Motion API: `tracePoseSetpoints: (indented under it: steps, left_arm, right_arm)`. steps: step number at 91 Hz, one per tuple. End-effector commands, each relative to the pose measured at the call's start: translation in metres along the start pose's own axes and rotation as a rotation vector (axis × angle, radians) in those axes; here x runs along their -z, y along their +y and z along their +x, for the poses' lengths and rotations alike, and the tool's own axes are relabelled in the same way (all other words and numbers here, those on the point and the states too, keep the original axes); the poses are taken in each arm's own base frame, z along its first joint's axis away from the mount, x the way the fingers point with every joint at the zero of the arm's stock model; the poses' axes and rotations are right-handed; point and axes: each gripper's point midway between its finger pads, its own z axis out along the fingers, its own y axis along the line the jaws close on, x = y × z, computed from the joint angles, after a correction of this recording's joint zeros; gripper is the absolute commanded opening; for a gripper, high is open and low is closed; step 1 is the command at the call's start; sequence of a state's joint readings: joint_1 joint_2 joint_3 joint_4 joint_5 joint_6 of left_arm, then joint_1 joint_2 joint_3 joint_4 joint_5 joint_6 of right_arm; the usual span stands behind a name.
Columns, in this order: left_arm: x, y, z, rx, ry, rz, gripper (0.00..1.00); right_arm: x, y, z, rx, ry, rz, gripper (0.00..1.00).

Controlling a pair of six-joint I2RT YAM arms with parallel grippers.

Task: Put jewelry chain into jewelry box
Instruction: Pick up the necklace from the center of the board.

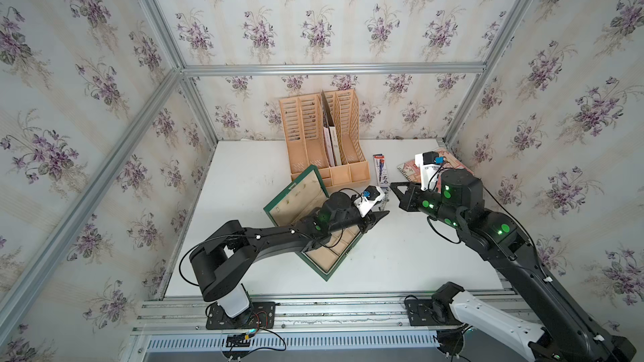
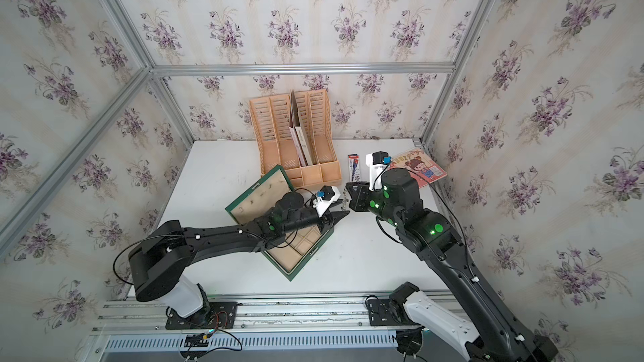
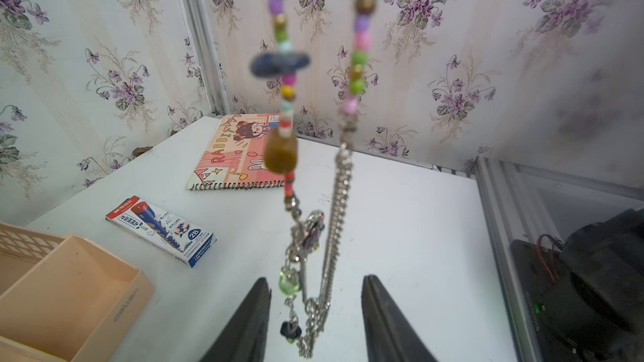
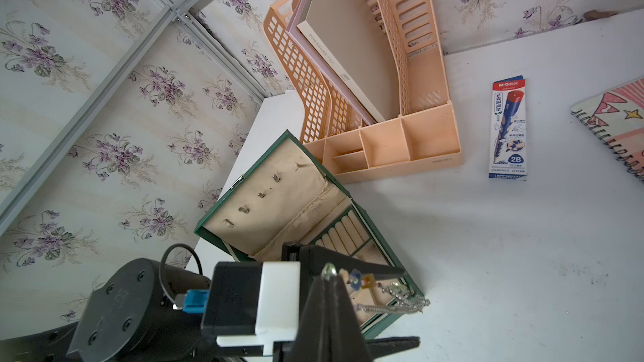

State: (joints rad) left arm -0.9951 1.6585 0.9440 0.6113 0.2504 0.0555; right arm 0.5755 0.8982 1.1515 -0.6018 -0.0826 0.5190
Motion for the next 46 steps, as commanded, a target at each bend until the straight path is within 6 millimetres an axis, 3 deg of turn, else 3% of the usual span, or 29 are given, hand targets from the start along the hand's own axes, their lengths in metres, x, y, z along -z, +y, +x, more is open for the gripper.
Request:
tracePoseSetpoints:
  steps: [1,26,46]
  left_arm:
    - [-0.002,-0.0034,-0.0098,-0.03,-0.039,0.022,0.36]
    - [-0.0038,-0.0021,-0.0108,-0.03,-0.05,0.017,0.3]
    - [-0.0018,-0.0035,-0.0127,-0.036,-0.053,0.022,0.07]
  right_arm:
    - [0.0012,0.0023,-0.007,0.017,-0.031,-0.007,0.0]
    - [-0.0001,0.0016,-0.0055,0.018,-0.026,-0.006,0.0]
    - [0.0009,0.0009,-0.0056,0.019,-0.03,-0.004,0.0]
